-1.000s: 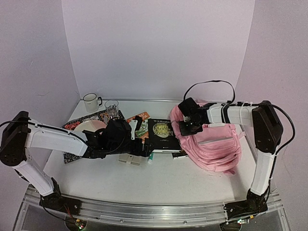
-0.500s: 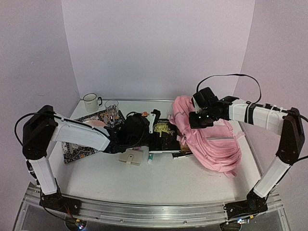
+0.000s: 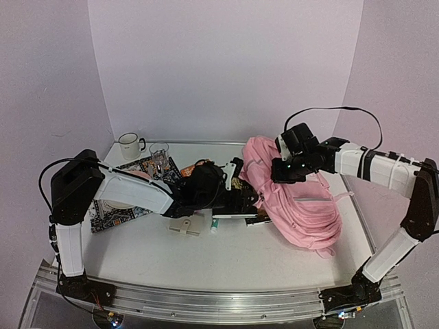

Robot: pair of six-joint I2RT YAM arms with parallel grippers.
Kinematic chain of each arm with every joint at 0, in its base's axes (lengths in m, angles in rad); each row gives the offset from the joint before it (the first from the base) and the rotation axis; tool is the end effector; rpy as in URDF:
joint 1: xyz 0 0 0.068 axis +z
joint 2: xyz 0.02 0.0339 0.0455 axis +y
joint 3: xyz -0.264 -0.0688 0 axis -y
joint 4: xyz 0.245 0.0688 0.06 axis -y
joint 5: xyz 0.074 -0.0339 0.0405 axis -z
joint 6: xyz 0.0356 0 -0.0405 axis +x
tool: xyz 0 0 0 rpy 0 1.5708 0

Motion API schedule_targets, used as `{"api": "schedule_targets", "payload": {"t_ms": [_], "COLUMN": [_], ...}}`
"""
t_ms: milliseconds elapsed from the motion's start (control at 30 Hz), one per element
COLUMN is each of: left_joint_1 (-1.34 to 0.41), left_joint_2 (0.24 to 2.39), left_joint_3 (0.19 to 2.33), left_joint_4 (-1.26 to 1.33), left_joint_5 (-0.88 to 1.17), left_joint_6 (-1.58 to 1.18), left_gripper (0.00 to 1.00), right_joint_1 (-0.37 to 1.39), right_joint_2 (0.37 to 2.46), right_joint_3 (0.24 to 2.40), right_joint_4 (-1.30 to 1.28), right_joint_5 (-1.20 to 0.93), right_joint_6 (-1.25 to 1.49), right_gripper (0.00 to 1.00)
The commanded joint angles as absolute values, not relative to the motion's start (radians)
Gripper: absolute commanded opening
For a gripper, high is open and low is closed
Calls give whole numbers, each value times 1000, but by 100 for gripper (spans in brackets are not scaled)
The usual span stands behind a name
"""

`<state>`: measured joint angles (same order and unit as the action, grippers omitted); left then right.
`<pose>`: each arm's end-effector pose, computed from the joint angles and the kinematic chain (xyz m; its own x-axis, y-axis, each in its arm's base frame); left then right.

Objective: Pack the student bag
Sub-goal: Pick up the student bag from the center of the board, then pass from the right arm to the left

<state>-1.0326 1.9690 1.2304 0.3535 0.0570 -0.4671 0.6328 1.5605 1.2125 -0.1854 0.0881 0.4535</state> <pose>0.2266 -0.3835 0.1951 -0.5701 0.0780 -0.8178 0.7029 0.5617 -0.4364 0.2940 0.2117 0.2947 -0.5999 0.1012 -0.7936 -0.2950 0.8941 0.3370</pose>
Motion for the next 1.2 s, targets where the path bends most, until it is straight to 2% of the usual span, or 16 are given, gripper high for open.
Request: {"api": "schedule_targets", "payload": {"t_ms": [0, 333, 500, 667, 767, 867, 1000, 1167], "left_joint_1": [-1002, -954, -954, -954, -954, -951, -943, -902], "left_joint_2": [1948, 1999, 2052, 2063, 2035, 2012, 1994, 1986], "left_joint_3": [1307, 1370, 1424, 1424, 1412, 1401, 1389, 1378], "left_joint_4": [424, 445, 466, 478, 481, 482, 481, 481], "left_joint_5": [101, 181, 254, 268, 250, 232, 227, 247], "left_joint_6": [-550, -702, -779, -810, -797, -783, -771, -753], "left_gripper": [80, 92, 88, 69, 49, 24, 2, 0], "right_joint_1": [657, 668, 673, 676, 676, 675, 676, 675], "right_joint_2": [1455, 1413, 1417, 1430, 1440, 1451, 1460, 1441], "right_joint_3": [1212, 1185, 1166, 1167, 1178, 1188, 1192, 1188], "right_joint_4": [-75, -36, -4, 34, 38, 37, 37, 27], "right_joint_5": [21, -90, -125, -111, -100, -95, -65, -26], "right_joint_6": [381, 275, 268, 262, 259, 253, 249, 232], "right_gripper": [0, 0, 0, 0, 0, 0, 3, 18]}}
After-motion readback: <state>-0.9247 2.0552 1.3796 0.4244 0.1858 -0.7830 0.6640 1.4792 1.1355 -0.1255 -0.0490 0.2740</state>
